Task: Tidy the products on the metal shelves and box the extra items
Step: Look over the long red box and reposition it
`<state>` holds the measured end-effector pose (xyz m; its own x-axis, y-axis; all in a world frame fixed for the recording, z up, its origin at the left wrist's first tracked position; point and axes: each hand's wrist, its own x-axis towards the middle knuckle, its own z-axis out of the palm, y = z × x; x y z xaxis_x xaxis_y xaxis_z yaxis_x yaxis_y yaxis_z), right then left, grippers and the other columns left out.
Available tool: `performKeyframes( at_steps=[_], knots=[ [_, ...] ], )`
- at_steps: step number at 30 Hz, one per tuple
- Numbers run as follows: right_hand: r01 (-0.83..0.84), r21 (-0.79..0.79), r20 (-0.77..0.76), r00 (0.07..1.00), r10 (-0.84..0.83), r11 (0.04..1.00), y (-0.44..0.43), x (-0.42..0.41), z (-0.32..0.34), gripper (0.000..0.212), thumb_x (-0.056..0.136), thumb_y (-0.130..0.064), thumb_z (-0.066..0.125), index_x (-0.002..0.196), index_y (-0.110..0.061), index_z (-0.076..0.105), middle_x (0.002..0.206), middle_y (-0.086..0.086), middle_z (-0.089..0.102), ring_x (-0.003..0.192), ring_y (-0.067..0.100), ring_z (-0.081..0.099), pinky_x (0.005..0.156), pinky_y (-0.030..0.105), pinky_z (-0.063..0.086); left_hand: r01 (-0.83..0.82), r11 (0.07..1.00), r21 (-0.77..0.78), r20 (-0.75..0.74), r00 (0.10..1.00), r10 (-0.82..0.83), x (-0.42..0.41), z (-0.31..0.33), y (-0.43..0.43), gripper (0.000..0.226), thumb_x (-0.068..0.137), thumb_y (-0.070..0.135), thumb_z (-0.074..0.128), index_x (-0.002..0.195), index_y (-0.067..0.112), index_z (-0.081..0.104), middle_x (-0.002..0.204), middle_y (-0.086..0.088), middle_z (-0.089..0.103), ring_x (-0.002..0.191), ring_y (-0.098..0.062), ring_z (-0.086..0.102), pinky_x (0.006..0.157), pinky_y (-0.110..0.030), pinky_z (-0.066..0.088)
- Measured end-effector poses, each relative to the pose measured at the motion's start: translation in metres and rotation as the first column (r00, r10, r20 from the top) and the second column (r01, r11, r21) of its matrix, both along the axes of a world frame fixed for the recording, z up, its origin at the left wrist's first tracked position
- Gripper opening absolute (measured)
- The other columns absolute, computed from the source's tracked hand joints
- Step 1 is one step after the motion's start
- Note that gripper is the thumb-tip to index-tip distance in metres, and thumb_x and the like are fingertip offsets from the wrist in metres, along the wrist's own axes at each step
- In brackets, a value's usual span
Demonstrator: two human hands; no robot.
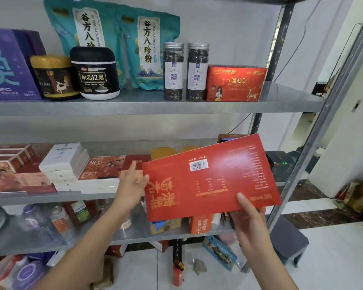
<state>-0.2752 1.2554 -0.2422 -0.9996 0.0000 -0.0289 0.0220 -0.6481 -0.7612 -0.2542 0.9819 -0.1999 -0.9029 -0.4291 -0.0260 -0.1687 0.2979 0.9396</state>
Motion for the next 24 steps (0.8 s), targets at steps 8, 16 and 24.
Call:
performKeyframes(
  at_steps=[8, 16, 24],
  knots=[
    [0.529, 0.602, -0.598, 0.795, -0.102, 0.598, -0.026, 0.047, -0.018, 0.066, 0.059, -0.016, 0.092, 0.113, -0.036, 0.061, 0.109, -0.009, 0.070, 0.110, 0.012, 0.064, 0.083, 0.023, 0.055, 0.338, 0.807, 0.484, -0.093, 0.937, -0.336, 0.039, 0.052, 0.057, 0.052, 0.070, 0.065, 0.061, 0.105, 0.028, 0.073, 0.104, 0.000, 0.074, 0.099, -0.019, 0.071, 0.080, -0.041, 0.059],
    [0.881, 0.446, -0.884, 0.405, 0.232, 0.161, -0.043, 0.046, -0.041, 0.067, 0.073, -0.021, 0.082, 0.130, -0.011, 0.048, 0.139, 0.002, 0.050, 0.131, 0.022, 0.047, 0.106, 0.046, 0.039, 0.001, 0.731, 0.682, 0.070, 0.995, -0.066, 0.025, 0.038, 0.059, 0.047, 0.076, 0.020, 0.079, 0.118, 0.009, 0.063, 0.102, -0.013, 0.074, 0.093, -0.028, 0.071, 0.078, -0.042, 0.057],
    [0.589, 0.801, -0.577, 0.708, 0.408, 0.110, 0.022, -0.013, -0.013, 0.072, 0.086, -0.060, 0.053, 0.148, -0.033, 0.029, 0.155, -0.001, 0.031, 0.144, 0.018, 0.028, 0.118, 0.044, 0.024, 0.188, 0.843, 0.503, -0.176, 0.978, -0.113, 0.023, 0.030, -0.008, 0.059, 0.055, 0.009, 0.080, 0.112, 0.014, 0.066, 0.096, -0.007, 0.074, 0.081, -0.019, 0.070, 0.068, -0.030, 0.056]
  ],
)
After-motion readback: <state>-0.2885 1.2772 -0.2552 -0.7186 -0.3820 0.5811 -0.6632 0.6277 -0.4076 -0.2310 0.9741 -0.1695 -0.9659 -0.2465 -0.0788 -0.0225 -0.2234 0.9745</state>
